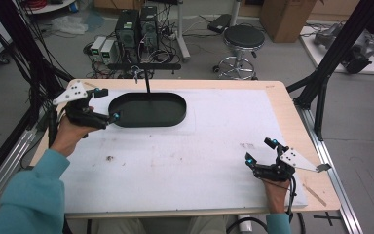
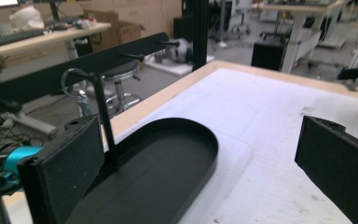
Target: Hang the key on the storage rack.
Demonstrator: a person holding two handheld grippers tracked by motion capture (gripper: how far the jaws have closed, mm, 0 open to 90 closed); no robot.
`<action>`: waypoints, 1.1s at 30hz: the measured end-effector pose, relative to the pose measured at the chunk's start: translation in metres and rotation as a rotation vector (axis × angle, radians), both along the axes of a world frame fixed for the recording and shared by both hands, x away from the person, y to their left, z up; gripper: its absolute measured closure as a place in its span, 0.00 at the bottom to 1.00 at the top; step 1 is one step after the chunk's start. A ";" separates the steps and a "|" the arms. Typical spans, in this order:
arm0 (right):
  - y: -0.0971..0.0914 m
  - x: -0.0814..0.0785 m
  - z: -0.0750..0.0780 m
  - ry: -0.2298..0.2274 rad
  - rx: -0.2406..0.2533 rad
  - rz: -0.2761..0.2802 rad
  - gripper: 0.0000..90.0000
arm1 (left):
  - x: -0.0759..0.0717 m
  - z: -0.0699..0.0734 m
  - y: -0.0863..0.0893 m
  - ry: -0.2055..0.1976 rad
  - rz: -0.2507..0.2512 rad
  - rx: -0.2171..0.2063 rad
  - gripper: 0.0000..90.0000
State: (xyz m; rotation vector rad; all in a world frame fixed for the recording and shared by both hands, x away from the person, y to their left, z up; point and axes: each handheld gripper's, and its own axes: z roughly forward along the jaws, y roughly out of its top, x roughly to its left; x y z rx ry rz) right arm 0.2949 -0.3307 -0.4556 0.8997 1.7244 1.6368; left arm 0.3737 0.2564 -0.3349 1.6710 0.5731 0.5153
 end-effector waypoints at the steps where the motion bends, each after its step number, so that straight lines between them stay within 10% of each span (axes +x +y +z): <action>1: 0.000 0.000 0.000 0.000 0.000 0.000 0.04 | 0.000 0.000 0.000 0.000 0.000 0.000 0.02; 16: 0.000 0.000 0.000 -0.003 -0.005 -0.006 0.04 | -0.076 -0.099 0.019 -0.072 0.097 -0.121 0.02; 33: 0.002 -0.001 0.000 -0.009 -0.019 -0.009 0.04 | -0.087 -0.122 0.022 -0.103 0.135 -0.149 0.02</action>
